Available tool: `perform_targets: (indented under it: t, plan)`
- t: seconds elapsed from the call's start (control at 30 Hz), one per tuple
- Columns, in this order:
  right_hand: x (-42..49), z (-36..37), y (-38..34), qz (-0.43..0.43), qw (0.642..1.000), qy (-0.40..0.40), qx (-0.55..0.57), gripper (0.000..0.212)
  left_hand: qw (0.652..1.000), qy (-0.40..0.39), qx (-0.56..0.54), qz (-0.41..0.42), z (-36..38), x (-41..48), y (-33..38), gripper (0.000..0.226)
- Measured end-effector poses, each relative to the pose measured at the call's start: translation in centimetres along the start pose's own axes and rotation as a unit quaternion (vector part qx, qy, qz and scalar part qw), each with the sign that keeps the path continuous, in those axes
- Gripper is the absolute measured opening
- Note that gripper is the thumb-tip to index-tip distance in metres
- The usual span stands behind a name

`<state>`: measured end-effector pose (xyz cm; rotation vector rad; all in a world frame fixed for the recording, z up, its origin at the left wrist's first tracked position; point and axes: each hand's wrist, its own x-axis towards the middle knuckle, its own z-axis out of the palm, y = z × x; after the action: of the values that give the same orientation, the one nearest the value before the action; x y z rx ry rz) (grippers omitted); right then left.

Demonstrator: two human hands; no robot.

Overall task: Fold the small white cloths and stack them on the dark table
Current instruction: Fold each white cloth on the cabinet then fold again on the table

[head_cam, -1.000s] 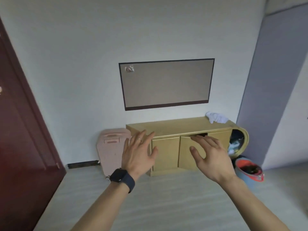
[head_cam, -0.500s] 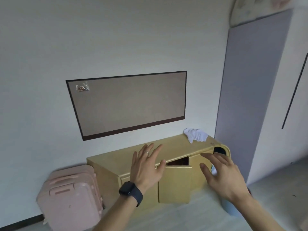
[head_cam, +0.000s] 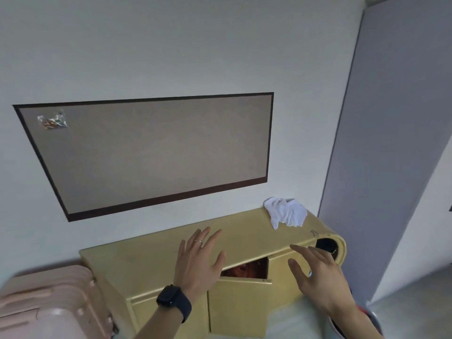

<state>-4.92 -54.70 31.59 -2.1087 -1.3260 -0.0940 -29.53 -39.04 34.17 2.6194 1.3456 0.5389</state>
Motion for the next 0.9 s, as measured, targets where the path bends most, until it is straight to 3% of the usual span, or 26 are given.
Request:
perform_targets:
  t: [0.5, 0.9]
  plan:
    - [21.9, 16.1, 13.7, 0.117, 0.985, -0.125, -0.033, 0.043, 0.982, -0.179, -0.047, -0.043, 22.6, 25.6, -1.7, 0.057]
    - [39.3, 28.9, 25.7, 0.215, 0.938, -0.270, -0.017, 0.042, 0.944, -0.304, -0.013, -0.129, 37.0, 39.4, -3.8, 0.058]
